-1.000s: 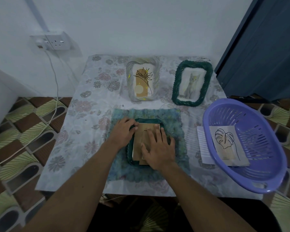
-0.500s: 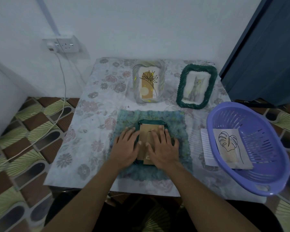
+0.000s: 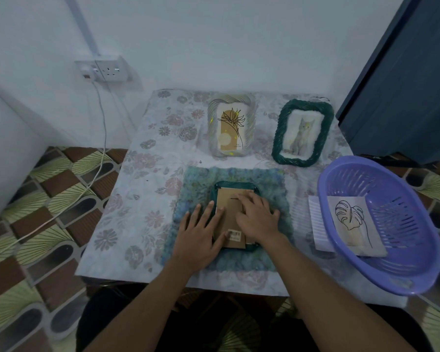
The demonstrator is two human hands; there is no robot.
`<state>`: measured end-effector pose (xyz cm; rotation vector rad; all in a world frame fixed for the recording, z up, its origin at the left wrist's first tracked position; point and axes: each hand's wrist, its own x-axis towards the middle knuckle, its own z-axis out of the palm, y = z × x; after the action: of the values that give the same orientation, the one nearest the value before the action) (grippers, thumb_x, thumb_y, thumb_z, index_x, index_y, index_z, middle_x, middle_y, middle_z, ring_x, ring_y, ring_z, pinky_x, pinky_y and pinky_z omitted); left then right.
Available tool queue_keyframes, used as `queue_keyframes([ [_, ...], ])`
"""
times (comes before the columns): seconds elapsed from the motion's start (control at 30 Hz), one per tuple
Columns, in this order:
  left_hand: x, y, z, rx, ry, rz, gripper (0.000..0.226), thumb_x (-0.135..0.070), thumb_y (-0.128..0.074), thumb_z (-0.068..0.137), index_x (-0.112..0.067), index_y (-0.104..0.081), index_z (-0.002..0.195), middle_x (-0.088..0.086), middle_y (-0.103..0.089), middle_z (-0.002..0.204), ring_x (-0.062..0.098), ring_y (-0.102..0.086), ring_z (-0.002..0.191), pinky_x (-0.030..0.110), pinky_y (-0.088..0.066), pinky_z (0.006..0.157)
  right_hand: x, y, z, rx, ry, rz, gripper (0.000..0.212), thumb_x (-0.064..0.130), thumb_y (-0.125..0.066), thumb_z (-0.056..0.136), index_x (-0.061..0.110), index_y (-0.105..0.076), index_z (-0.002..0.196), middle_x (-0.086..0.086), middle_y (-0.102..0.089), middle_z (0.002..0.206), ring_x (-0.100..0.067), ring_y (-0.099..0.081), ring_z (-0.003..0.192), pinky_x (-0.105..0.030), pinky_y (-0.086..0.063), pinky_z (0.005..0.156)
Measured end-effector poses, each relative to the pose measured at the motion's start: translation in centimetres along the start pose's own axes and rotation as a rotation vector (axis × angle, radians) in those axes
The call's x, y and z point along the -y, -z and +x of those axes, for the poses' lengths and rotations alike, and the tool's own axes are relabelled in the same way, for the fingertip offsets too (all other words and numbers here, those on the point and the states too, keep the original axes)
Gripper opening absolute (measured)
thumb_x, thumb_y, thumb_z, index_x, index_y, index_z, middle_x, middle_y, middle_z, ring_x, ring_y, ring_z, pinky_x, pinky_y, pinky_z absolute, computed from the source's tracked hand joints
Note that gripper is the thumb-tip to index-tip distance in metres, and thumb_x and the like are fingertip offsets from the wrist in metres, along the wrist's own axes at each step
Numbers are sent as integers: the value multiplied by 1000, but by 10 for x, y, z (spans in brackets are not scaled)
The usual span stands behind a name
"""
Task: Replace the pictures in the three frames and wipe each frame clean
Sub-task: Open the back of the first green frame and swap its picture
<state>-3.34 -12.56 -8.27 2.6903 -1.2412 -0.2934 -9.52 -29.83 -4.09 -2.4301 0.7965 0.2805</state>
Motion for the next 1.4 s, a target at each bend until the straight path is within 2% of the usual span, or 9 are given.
queue_keyframes([
  [0.07,0,-1,0,-1,-3,2,74,-73,2,91,-38,1,157,-9,0,165,22,1,153,44,1,121,2,6,3,-40,-19,111,53,26,-44,94,36,-42,145,7,-26,158,-20,-20,145,-57,-13,114],
  [0.17,1,-1,1,-15,-4,-2,72,-71,-3,93,-37,-2,157,-8,-6,165,23,-2,152,45,-1,122,1,9,6,-161,-55,247,47,21,-47,96,28,-50,142,1,-39,150,-25,-29,140,-55,-19,114],
  [0.3,1,-3,1,-30,5,15,68,-69,-9,96,-38,-4,157,-9,-8,165,23,-3,152,45,-1,122,-7,8,7,-336,-153,110,46,27,-48,98,27,-48,144,-2,-44,145,-26,-32,136,-47,-27,110],
  [0.43,1,-6,1,-51,7,13,67,-68,-12,97,-38,-6,157,-9,-10,165,23,-5,152,46,-3,122,-12,3,8,-293,-165,18,53,46,-45,100,25,-43,149,-3,-42,145,-26,-34,135,-47,-28,111],
  [0.53,2,-7,2,-50,7,16,67,-68,-14,97,-38,-6,157,-9,-10,165,24,-5,152,46,-3,122,-12,0,8,-275,-170,9,61,54,-47,98,24,-39,151,-3,-37,150,-27,-32,139,-48,-27,113],
  [0.67,1,-7,2,-60,7,13,66,-65,-18,98,-37,-9,157,-8,-12,165,24,-8,152,46,-3,122,-8,-2,5,-290,-173,36,65,53,-49,98,20,-36,152,-5,-33,153,-28,-31,140,-47,-27,113],
  [0.93,1,-6,2,-42,9,14,67,-65,-14,97,-37,-4,157,-9,-7,165,23,-2,153,46,-1,122,-6,2,10,-254,-209,96,65,52,-56,94,20,-38,148,-7,-34,150,-30,-32,139,-48,-28,112],
  [1.1,0,-5,1,-28,17,5,66,-66,-13,98,-39,3,156,-10,-1,165,22,4,152,45,3,123,-4,8,16,-202,-252,214,60,46,-65,90,21,-43,140,-7,-35,148,-30,-32,139,-49,-26,112],
  [1.4,0,-4,2,-33,14,10,67,-66,-14,98,-39,1,156,-9,-3,165,22,2,152,45,2,123,-4,6,17,-204,-253,257,48,43,-65,91,26,-48,132,-4,-35,146,-30,-31,138,-51,-24,113],
])
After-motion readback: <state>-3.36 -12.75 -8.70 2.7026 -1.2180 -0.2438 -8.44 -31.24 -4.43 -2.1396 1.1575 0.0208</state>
